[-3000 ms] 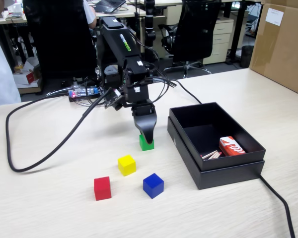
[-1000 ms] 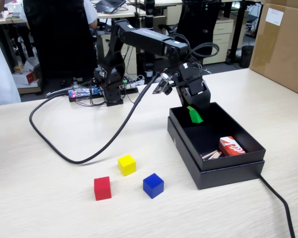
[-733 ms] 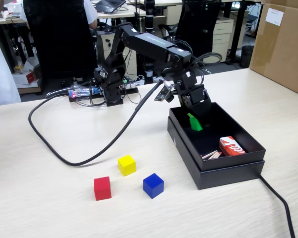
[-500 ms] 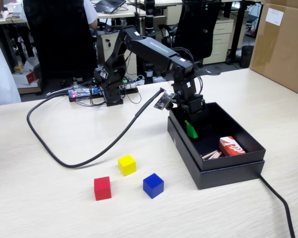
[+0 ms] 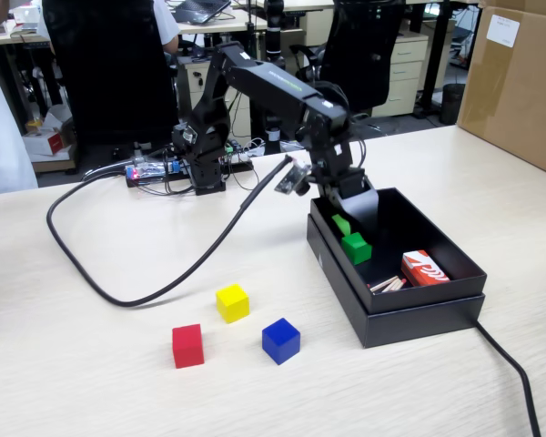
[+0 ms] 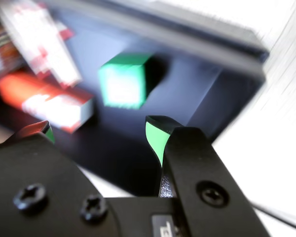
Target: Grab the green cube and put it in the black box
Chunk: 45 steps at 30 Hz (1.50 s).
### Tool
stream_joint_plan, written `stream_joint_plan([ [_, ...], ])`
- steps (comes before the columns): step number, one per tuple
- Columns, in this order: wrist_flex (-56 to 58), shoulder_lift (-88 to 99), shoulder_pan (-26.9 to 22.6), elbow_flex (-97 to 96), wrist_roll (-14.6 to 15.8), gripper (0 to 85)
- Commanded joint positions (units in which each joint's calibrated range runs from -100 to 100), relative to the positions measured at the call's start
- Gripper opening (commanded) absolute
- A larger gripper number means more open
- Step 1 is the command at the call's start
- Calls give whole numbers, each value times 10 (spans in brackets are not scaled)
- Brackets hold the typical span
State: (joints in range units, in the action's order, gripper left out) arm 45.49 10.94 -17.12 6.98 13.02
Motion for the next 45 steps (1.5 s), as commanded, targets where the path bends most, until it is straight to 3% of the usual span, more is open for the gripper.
stream_joint_plan([
  [1,0,159,3,17,-30,395],
  [11,-5,483,79,-166,-80,445],
  [17,-82,616,126,-348,-106,455],
  [31,-121,873,159,-613,-102,481],
  [38,-124,891,192,-674,-102,499],
  [45,-230,891,199,-794,-116,501],
])
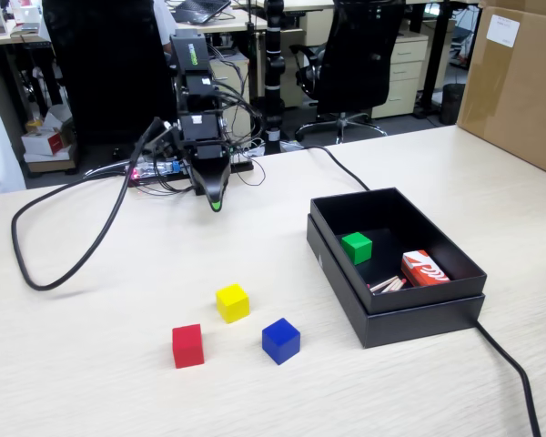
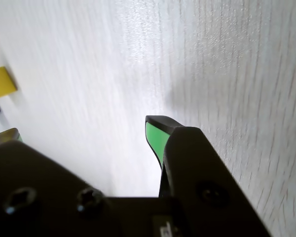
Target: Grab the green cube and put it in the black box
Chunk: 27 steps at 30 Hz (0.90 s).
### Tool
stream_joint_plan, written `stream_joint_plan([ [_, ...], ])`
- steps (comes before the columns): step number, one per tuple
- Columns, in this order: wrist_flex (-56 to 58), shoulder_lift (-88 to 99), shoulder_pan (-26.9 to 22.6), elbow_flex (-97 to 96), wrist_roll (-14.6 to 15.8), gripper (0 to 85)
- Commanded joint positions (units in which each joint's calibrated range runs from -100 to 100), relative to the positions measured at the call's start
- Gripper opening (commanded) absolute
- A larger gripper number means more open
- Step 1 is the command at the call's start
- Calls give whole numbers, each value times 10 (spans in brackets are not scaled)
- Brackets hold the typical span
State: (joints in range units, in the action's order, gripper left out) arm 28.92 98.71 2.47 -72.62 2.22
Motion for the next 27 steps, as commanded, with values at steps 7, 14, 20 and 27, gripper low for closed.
stream_joint_plan([
  [7,-218,13,1,-144,-31,497],
  [14,-283,13,-12,-223,-33,497],
  [20,-284,13,-22,-241,-37,489],
  [27,-285,13,-22,-240,-36,491],
])
